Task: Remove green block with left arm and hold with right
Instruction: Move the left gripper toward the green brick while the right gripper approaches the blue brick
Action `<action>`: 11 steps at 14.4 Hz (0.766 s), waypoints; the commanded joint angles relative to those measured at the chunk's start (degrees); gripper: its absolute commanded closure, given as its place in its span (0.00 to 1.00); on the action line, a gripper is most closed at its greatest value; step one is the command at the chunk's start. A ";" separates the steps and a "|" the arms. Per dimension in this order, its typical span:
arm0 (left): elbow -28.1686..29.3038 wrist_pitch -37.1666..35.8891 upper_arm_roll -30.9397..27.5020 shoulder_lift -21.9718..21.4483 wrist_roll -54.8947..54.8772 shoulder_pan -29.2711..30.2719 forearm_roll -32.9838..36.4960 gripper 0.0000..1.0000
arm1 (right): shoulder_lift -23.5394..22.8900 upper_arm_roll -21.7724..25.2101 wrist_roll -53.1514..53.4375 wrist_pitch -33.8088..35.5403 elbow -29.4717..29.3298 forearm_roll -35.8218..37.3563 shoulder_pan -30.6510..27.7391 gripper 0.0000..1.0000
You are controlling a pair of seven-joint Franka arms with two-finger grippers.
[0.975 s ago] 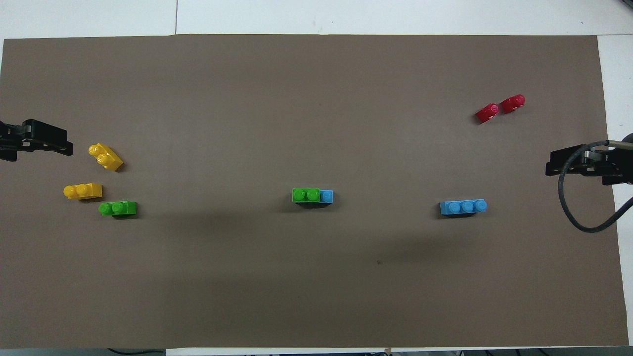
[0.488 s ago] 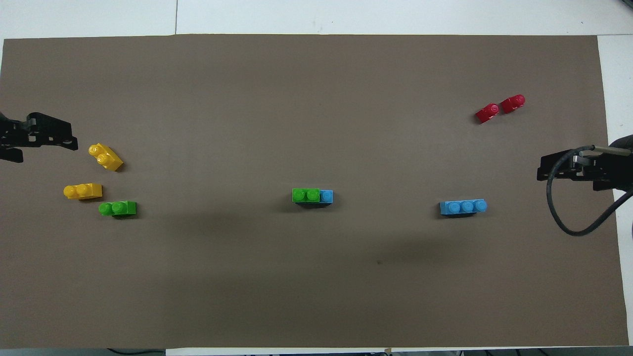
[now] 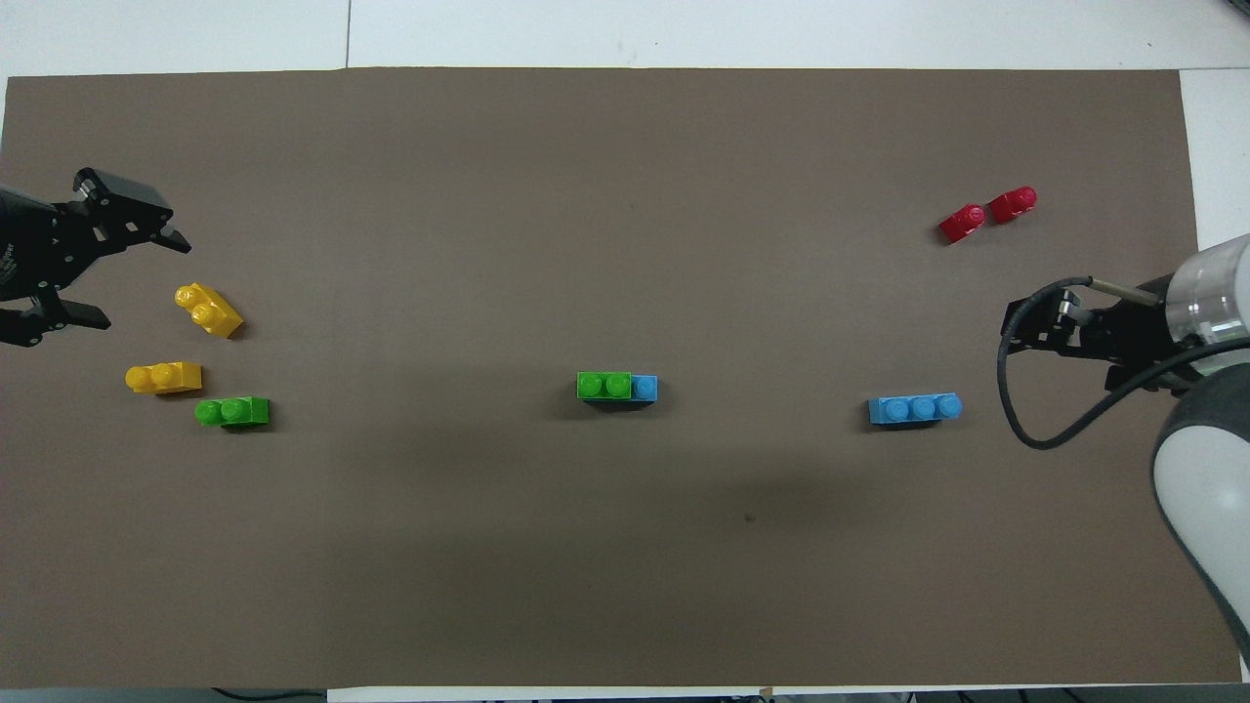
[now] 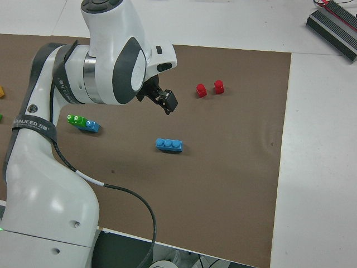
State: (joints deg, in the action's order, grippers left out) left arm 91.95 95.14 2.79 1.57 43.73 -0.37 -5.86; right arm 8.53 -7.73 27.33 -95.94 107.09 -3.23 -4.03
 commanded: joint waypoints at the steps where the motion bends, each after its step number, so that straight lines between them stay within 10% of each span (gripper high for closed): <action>1: 4.45 4.07 -0.59 -2.62 14.67 -2.70 -1.17 0.00 | 0.26 -0.27 12.62 -3.45 3.11 -5.19 0.96 0.00; 11: 7.79 7.95 -0.59 -4.11 39.76 -6.65 -1.17 0.00 | -6.06 -0.27 37.53 -17.34 10.59 -18.20 10.62 0.01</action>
State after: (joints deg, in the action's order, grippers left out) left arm 96.00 101.64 2.95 0.11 81.54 -4.69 -5.92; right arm 3.59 -7.99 61.93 -110.53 116.74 -18.90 5.04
